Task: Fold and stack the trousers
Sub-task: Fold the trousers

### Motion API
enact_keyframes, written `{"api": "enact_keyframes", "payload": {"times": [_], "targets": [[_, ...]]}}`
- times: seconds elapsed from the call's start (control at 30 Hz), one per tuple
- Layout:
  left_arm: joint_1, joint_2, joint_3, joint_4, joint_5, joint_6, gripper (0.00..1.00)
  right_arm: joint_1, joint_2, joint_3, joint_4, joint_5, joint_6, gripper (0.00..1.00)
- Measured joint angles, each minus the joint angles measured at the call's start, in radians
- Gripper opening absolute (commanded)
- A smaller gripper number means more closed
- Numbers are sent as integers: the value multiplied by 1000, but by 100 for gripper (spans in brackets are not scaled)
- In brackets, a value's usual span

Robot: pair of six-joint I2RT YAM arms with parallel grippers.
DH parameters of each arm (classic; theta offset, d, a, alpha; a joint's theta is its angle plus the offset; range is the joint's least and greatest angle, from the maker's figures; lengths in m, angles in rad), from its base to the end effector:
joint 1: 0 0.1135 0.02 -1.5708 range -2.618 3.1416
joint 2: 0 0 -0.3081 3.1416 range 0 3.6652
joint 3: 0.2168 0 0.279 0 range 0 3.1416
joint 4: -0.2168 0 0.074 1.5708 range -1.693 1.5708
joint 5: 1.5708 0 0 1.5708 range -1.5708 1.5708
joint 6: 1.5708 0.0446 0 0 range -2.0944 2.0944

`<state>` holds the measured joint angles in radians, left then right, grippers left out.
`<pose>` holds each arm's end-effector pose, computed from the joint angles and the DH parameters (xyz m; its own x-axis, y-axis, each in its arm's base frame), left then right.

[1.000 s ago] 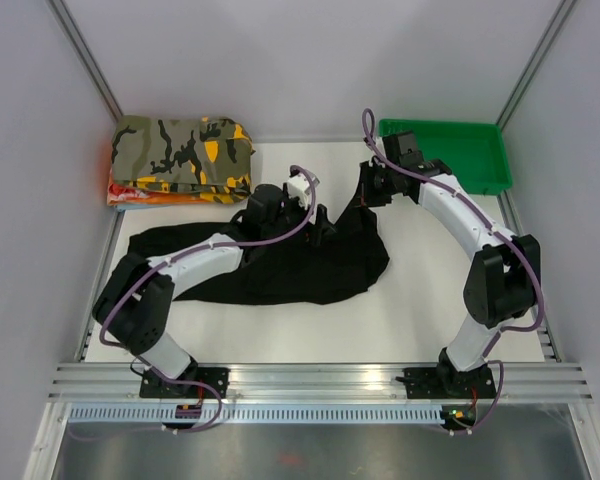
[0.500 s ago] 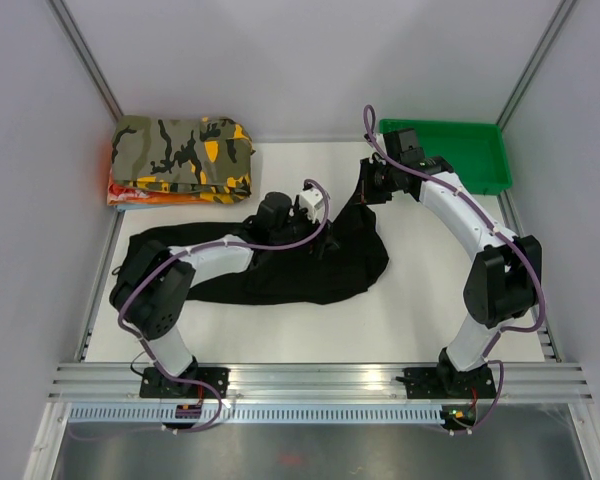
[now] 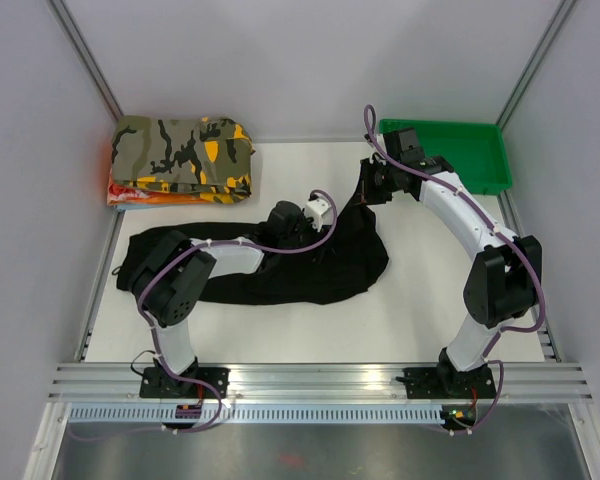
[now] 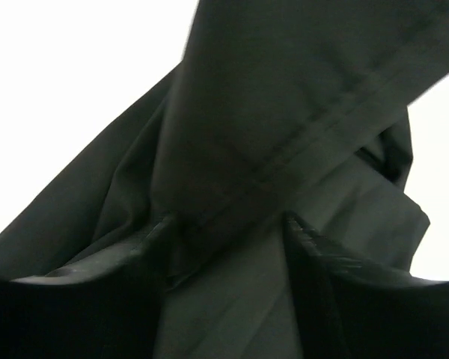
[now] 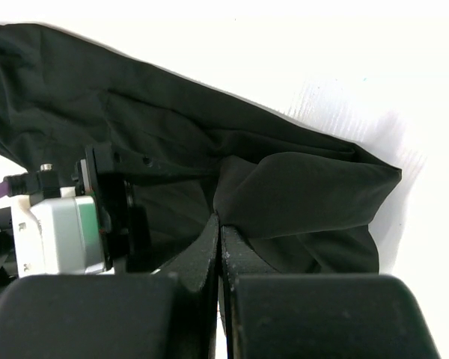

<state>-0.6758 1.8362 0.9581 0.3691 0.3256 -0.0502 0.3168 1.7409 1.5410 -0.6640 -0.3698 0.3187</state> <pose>0.3207 -0.2754 0.1828 -0.4204 0.2761 -0.8643 0.7905 0.5791 -0.1995 0.4000 0.1481 0.3340 -0.8471 0.0298 -0.5307 -0.2613 0.8462 0.4645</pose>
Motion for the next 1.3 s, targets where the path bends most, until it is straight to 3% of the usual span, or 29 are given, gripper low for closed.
{"api": "enact_keyframes", "payload": {"times": [0.07,0.27,0.5,0.63,0.9,1.07,1.3], "targets": [[0,5,0,3,-16,0,40,0,0,0,-3,0,2,0],[0,6,0,18,-65,-16,2,0,0,0,-2,0,11,0],[0,4,2,9,-115,-67,2,0,0,0,-2,0,30,0],[0,-39,19,-109,-124,-185,2,0,8,22,-5,-1,49,0],[-1,-349,-18,-348,-114,-441,2,16,81,132,9,-36,127,0],[-1,-433,-42,-453,-101,-568,2,76,157,200,5,-43,163,0],[-1,-598,-199,-581,-138,-716,2,174,242,212,-8,-58,210,0]]}}
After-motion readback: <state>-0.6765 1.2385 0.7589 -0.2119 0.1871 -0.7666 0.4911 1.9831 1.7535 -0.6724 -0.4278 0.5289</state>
